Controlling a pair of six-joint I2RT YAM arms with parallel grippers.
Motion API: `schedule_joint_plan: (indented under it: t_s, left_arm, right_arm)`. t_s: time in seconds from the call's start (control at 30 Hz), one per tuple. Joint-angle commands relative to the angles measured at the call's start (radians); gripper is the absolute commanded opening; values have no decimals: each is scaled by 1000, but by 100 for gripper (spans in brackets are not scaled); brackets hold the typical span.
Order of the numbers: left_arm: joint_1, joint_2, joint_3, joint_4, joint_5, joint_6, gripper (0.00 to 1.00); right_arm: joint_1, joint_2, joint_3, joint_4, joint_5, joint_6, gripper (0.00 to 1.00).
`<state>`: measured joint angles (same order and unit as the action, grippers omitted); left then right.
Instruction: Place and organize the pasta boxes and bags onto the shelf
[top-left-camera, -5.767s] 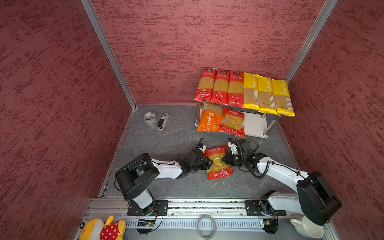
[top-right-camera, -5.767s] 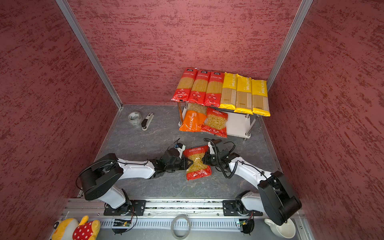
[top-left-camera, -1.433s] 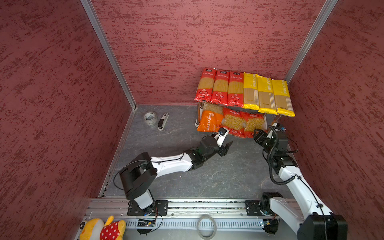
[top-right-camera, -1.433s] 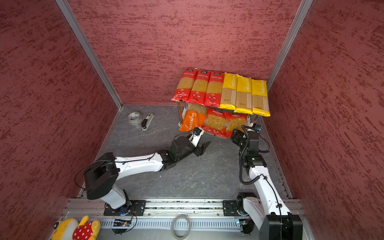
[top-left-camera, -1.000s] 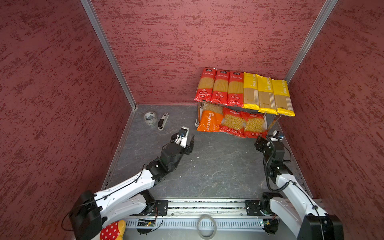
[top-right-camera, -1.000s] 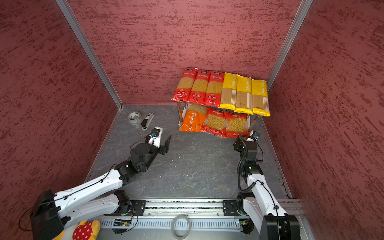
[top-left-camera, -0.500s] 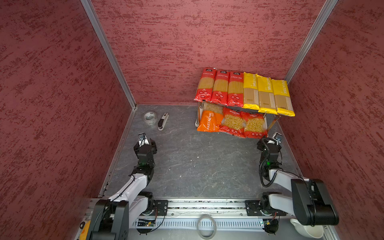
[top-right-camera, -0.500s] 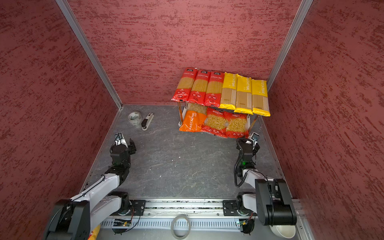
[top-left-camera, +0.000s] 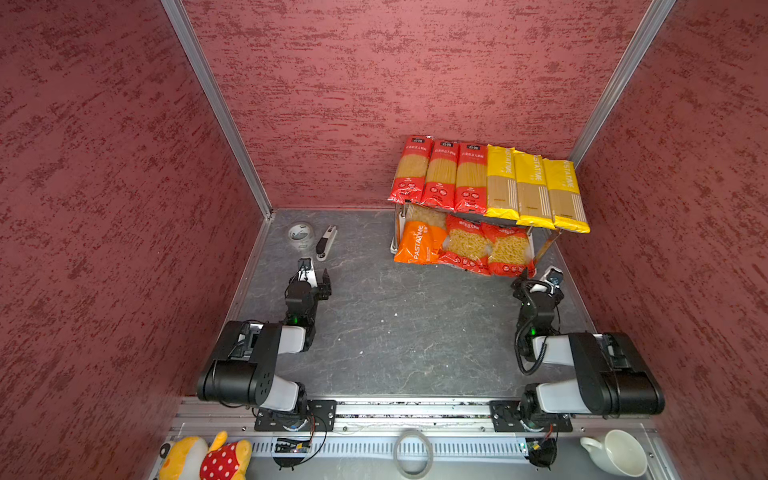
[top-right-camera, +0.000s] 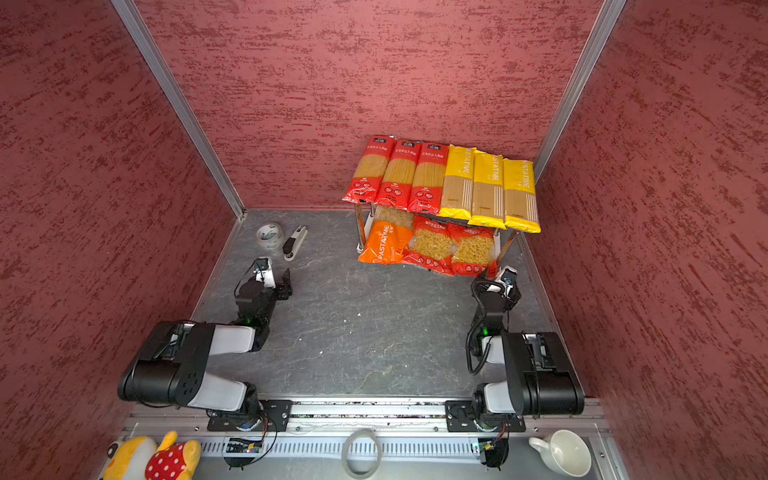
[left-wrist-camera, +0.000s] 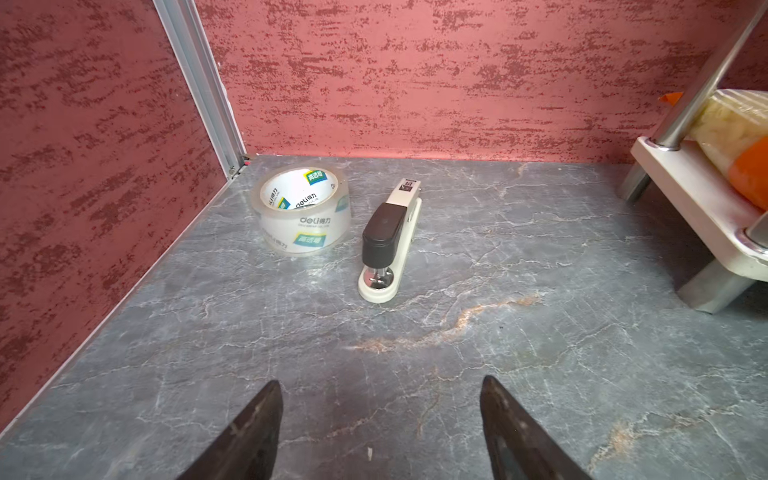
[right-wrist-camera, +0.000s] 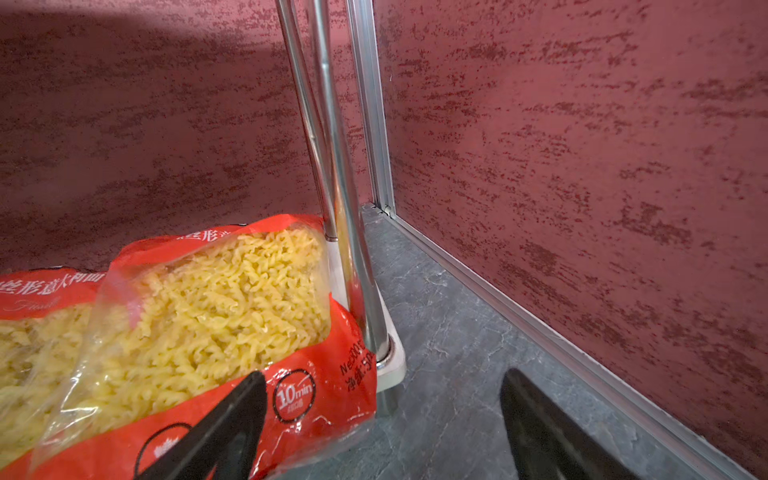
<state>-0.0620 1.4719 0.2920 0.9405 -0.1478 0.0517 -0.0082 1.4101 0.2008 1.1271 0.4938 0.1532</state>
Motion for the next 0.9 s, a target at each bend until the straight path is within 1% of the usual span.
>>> schedule_joint_plan:
  t_s: [0.0, 0.03, 0.07, 0.1, 0.13, 0.2, 0.23, 0.3, 0.33, 0.4, 0.43, 0.47, 0.5, 0.53, 0.57, 0.6, 0.63, 0.67, 0.7, 0.77, 0.87]
  left_arm:
    - [29, 31, 16, 56, 50, -19, 75]
    - [37, 65, 19, 100, 53, -23, 76]
    - [31, 80, 28, 92, 23, -16, 77]
    - [31, 55, 47, 14, 26, -28, 78]
    - [39, 65, 50, 39, 48, -28, 79]
    - [50, 58, 68, -19, 52, -43, 79]
    - [56, 69, 68, 6, 54, -47, 80]
    - [62, 60, 74, -28, 59, -53, 81]
    - [62, 68, 70, -2, 59, -52, 81]
    - [62, 61, 73, -23, 59, -55, 82]
    - [62, 66, 71, -7, 59, -55, 82]
    - [62, 64, 73, -18, 59, -55, 82]
    - [63, 63, 73, -21, 60, -56, 83]
    - [62, 65, 72, -12, 57, -56, 83]
    - [62, 64, 72, -15, 59, -55, 84]
    - [63, 63, 73, -20, 62, -57, 85]
    - [65, 65, 73, -15, 60, -57, 86]
    - [64, 64, 73, -17, 61, -58, 95]
    - [65, 64, 75, -20, 62, -59, 100]
    - [69, 64, 75, -21, 65, -60, 100]
    - [72, 64, 77, -23, 70, -64, 100]
  right_arm:
    - [-10, 4, 7, 45, -20, -6, 91]
    - [-17, 3, 2, 54, -37, -3, 91]
    - [-26, 1, -5, 61, -57, 2, 92]
    - [-31, 0, -10, 69, -66, 5, 92]
    - [-37, 0, -19, 84, -78, 7, 92]
    - [-46, 0, -38, 117, -102, 11, 92]
    - [-51, 1, -43, 125, -119, 11, 92]
    - [-73, 8, -41, 127, -185, 12, 93]
    - [-82, 11, -36, 118, -214, 13, 98]
    - [-88, 20, -19, 97, -256, 5, 99]
    - [-88, 32, -12, 98, -287, -8, 99]
    - [-88, 53, -10, 112, -331, -24, 99]
    - [-88, 115, -9, 159, -355, -32, 99]
    - [-80, 171, -23, 281, -347, -55, 99]
    - [-73, 128, -12, 168, -341, -47, 99]
    - [-71, 109, 7, 111, -325, -42, 99]
    - [-60, 138, 5, 175, -305, -56, 99]
    - [-58, 139, 2, 176, -298, -59, 99]
    - [-57, 124, 7, 138, -299, -54, 99]
    - [-55, 138, 1, 176, -296, -59, 99]
    - [-56, 135, 1, 175, -296, -61, 99]
